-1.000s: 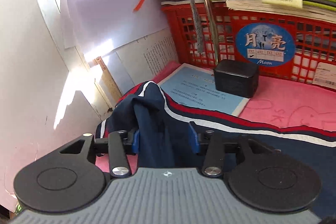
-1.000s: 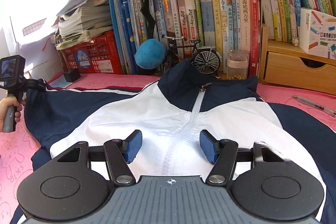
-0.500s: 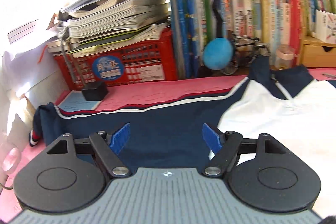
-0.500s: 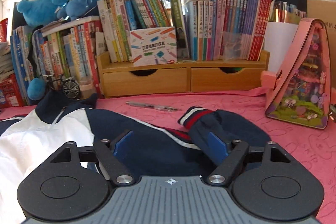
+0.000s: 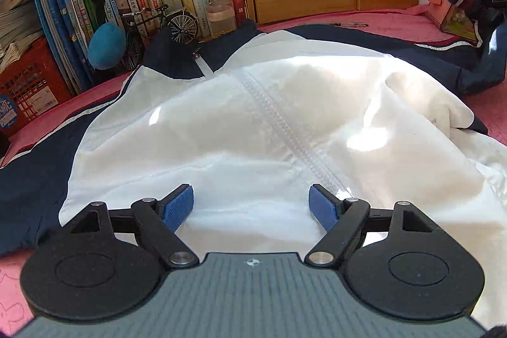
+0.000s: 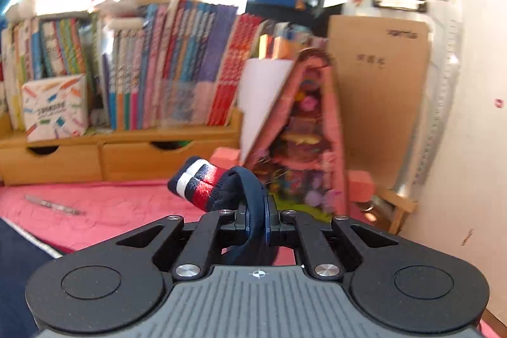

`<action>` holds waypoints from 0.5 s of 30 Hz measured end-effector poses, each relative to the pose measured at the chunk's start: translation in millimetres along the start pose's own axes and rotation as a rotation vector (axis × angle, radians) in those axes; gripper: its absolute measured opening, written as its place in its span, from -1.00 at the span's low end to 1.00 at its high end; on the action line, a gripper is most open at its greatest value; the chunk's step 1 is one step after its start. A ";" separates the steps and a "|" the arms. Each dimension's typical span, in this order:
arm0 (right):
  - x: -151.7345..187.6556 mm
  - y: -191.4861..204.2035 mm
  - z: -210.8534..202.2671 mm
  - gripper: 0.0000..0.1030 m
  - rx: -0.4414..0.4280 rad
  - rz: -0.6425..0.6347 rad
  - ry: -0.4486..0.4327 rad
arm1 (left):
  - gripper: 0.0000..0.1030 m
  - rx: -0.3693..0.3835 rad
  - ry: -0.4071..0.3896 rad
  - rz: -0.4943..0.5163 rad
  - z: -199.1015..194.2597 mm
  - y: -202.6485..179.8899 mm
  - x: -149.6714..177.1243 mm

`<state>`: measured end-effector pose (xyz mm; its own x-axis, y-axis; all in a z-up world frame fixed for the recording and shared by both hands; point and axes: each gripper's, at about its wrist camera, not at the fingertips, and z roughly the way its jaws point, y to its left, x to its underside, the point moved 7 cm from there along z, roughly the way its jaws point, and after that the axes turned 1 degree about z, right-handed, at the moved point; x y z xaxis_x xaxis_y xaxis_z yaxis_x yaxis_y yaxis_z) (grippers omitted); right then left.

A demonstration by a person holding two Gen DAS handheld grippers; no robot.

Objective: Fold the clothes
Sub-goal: 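Grasp the other striped cuff with the right gripper and pull it outward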

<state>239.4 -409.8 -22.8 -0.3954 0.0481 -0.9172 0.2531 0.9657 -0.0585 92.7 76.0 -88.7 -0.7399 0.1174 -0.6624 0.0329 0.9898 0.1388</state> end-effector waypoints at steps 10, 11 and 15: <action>59.1 -126.9 20.0 0.44 0.119 0.197 0.226 | 0.66 -0.048 0.029 -0.075 -36.4 27.5 22.0; 60.4 -124.1 14.0 0.63 0.118 0.182 0.210 | 0.66 -0.055 0.038 -0.079 -38.7 30.4 25.6; 64.2 -107.2 -6.5 0.75 0.080 0.178 0.184 | 0.66 -0.075 0.062 -0.117 -52.6 41.7 43.3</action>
<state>181.2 -508.6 -72.8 -0.4902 0.2678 -0.8294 0.3986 0.9152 0.0598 26.7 118.1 -72.9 -0.7760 -0.0064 -0.6307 -0.1052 0.9873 0.1194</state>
